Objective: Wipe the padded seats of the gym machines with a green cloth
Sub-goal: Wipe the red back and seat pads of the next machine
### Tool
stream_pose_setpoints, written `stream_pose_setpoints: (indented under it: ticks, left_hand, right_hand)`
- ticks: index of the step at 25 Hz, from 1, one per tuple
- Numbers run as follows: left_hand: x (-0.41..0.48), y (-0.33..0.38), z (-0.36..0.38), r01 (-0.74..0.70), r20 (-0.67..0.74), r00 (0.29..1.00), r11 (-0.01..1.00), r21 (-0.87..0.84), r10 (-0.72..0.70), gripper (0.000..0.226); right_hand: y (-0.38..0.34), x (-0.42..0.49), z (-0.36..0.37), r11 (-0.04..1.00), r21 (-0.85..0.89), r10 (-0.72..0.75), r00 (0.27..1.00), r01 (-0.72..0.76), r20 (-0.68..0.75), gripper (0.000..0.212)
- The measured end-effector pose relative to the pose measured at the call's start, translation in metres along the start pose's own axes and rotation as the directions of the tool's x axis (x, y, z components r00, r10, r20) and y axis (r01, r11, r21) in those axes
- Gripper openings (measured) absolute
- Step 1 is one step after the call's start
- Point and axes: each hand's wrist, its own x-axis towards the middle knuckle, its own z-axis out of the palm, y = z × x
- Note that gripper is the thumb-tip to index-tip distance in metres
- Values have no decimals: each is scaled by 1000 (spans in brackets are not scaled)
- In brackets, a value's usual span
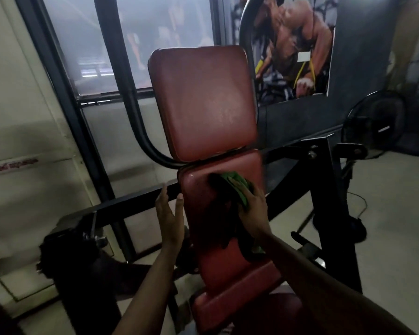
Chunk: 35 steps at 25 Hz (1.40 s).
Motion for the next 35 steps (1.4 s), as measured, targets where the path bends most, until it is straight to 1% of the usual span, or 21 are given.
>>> stream_pose_setpoints:
  ticks: [1,3,5,7,8,10,12,13,16,18,20,22,24,26,28,31,33,34,35]
  left_hand:
    - [0,-6,2,27,18,999,999,20,-28,68]
    - [3,-9,11,107,40,993,994,15,-107,63]
    - [8,-9,22,143,60,988,990,-19,-142,56]
    - [14,-9,33,112,76,992,989,-101,-104,56]
    - [16,-9,38,86,68,995,985,-148,-76,61]
    - [18,-13,47,44,29,999,980,-194,-39,75]
    - [20,-18,53,34,-4,999,979,-202,-36,86]
    - [20,-19,54,31,-9,999,978,-205,-33,89]
    - [16,-19,54,31,-17,999,977,-209,-35,82]
    - [14,-15,53,68,0,998,977,-203,-69,69]
    - [12,-11,53,99,10,995,976,-195,-99,59]
    - [13,-12,52,113,19,994,977,-181,-112,59]
    - [13,-10,51,106,27,994,981,-161,-103,58]
    - [13,-10,49,100,44,995,984,-147,-94,58]
    - [13,-11,47,102,56,994,985,-136,-95,57]
    - [13,-13,45,105,82,992,984,-142,-94,59]
    - [13,-17,47,99,71,993,985,-144,-90,63]
    - [14,-19,47,90,61,995,984,-156,-82,65]
    - [14,-18,47,94,64,994,982,-164,-85,65]
  right_hand:
    - [3,-7,4,999,-6,35,999,-35,5,57]
    - [7,-15,7,999,-29,38,999,-38,0,54]
    - [1,-8,6,999,-38,-24,999,23,-29,61]
    - [-16,12,9,993,-74,-97,994,93,-43,68]
    - [-26,24,15,985,-110,-135,990,130,-41,67]
    - [-42,42,36,943,-241,-241,970,228,-22,62]
    - [-39,49,59,874,-364,-337,941,323,25,57]
    - [-32,51,67,847,-400,-369,929,350,31,57]
    - [-12,57,77,830,-433,-407,912,352,-40,59]
    - [-7,59,76,841,-430,-400,912,329,-86,61]
    - [0,64,73,887,-386,-330,933,255,-143,63]
    - [8,69,69,931,-328,-237,950,162,-204,68]
    - [12,70,70,952,-295,-166,951,86,-260,70]
    - [12,72,70,980,-201,-62,940,-7,-335,69]
    - [15,72,68,992,-62,73,912,-107,-403,68]
    - [27,65,67,977,95,211,853,-189,-478,61]
    - [37,50,73,943,223,330,795,-248,-510,56]
    - [46,38,77,921,255,386,768,-293,-510,55]
    - [47,25,79,909,255,417,728,-330,-544,54]
